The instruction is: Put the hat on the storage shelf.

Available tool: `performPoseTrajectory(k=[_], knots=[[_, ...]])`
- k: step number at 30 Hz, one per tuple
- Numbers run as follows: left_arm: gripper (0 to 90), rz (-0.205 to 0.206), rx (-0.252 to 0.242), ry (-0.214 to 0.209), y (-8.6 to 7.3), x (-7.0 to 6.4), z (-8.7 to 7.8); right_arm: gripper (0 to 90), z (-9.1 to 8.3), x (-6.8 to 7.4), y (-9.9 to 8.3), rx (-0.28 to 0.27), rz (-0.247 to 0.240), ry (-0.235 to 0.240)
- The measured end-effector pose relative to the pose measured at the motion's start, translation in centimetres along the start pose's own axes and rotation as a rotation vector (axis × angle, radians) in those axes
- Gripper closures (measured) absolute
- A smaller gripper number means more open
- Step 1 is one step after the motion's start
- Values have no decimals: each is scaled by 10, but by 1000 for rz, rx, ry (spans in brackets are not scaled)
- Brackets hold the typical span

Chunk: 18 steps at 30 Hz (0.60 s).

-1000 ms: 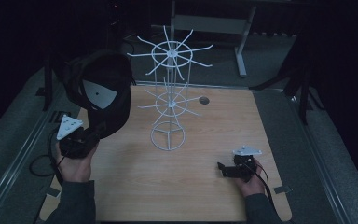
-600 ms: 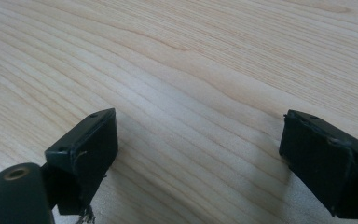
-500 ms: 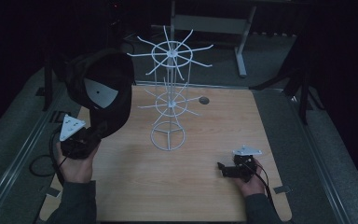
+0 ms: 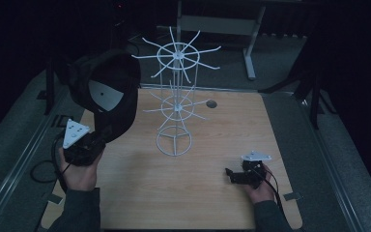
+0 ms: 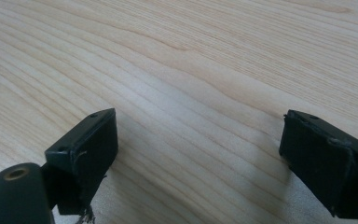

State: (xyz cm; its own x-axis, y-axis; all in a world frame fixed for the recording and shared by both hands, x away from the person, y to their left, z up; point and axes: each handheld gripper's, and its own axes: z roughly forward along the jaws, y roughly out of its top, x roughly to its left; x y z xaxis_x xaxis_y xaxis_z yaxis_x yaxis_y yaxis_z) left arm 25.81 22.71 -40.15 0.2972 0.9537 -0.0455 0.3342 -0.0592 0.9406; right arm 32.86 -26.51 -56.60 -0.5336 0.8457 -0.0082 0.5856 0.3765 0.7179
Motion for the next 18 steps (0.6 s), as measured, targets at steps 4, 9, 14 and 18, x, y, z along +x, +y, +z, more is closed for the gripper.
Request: performPoseTrajectory(k=[4, 9, 14, 18], knots=[[866, 10, -5, 3, 1, -2, -1, 113, 0, 0, 0, 0, 0, 0], [866, 26, -10, 5, 3, -6, -3, 113, 0, 0, 0, 0, 0, 0], [866, 38, -13, 4, 4, -9, -4, 113, 0, 0, 0, 0, 0, 0], [866, 50, -14, 10, 4, -12, -4, 113, 0, 0, 0, 0, 0, 0]])
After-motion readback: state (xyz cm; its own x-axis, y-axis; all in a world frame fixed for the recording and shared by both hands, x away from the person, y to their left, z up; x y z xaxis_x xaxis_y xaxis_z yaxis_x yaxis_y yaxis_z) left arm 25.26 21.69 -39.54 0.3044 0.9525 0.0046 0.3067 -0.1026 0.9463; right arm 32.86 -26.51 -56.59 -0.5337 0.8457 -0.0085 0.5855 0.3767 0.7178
